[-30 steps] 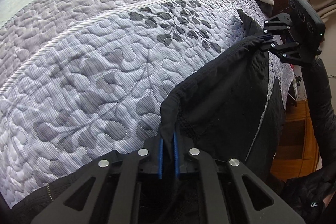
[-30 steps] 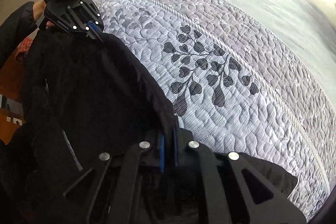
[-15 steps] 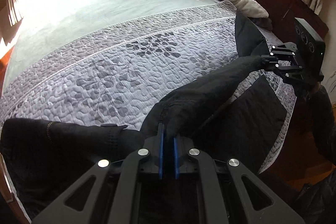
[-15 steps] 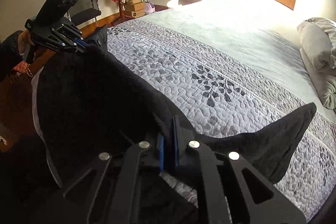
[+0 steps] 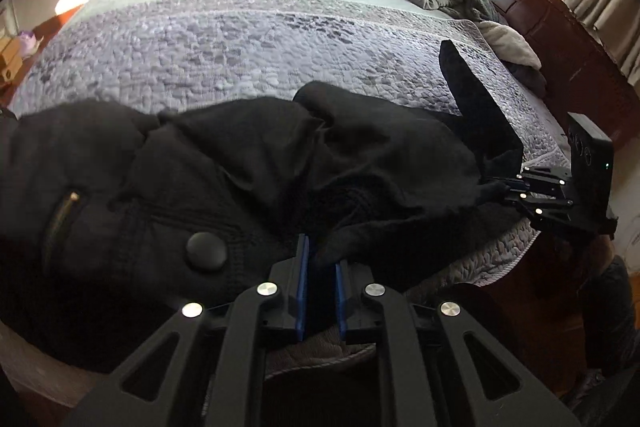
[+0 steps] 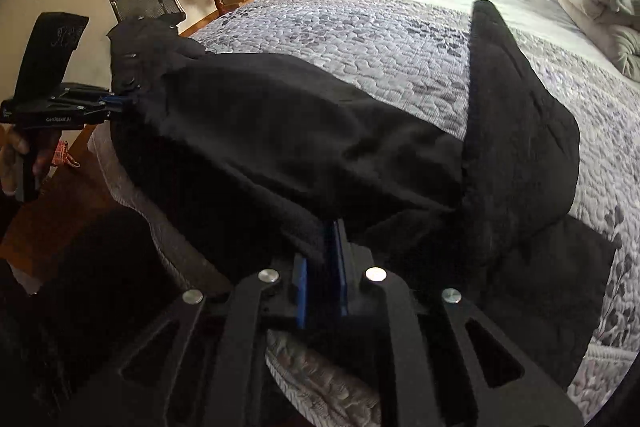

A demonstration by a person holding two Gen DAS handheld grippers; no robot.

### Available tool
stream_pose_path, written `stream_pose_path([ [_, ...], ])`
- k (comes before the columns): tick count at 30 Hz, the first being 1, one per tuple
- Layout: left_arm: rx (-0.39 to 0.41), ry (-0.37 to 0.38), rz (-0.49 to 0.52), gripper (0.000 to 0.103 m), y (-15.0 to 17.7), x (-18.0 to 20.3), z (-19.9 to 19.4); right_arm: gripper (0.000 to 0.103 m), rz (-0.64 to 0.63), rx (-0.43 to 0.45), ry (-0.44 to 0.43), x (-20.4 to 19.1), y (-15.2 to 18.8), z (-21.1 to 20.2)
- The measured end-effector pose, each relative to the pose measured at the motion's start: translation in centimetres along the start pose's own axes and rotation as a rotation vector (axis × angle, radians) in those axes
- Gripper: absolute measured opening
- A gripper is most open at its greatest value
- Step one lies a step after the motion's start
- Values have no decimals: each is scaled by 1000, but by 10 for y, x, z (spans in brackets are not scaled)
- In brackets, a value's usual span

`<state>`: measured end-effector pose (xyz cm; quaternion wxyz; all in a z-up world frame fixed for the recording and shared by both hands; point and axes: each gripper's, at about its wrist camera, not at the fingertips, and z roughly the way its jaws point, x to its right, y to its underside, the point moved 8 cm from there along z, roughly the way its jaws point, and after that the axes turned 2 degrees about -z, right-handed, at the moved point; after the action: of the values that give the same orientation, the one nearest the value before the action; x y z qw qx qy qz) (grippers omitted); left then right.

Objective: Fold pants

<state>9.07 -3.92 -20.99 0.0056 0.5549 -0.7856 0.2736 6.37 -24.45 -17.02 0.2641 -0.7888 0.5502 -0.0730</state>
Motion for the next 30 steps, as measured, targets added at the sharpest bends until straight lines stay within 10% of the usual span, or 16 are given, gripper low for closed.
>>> stream_pose_path([
  [7,-71,-5,-97,15,37,-5,6,22,14,-71,-16,-23,29,8],
  [10,-90,-8,-83,17,33,0,-6,96,38,-32,-129,-38,26,-14],
  [11,-93,-24,-72,17,31,0,-9,99,37,0,-103,-40,24,-24],
  [17,-119,-26,-165,21,34,-8,-21,97,148,71,-8,-19,17,-62],
  [21,-128,-174,-174,31,30,-5,-21,97,237,95,222,1,-11,-58],
  [25,-69,-260,-134,33,6,15,-22,57,247,-39,380,1,-38,-8],
  [30,-100,-357,-10,50,-2,22,-5,62,251,-227,607,24,-32,57],
])
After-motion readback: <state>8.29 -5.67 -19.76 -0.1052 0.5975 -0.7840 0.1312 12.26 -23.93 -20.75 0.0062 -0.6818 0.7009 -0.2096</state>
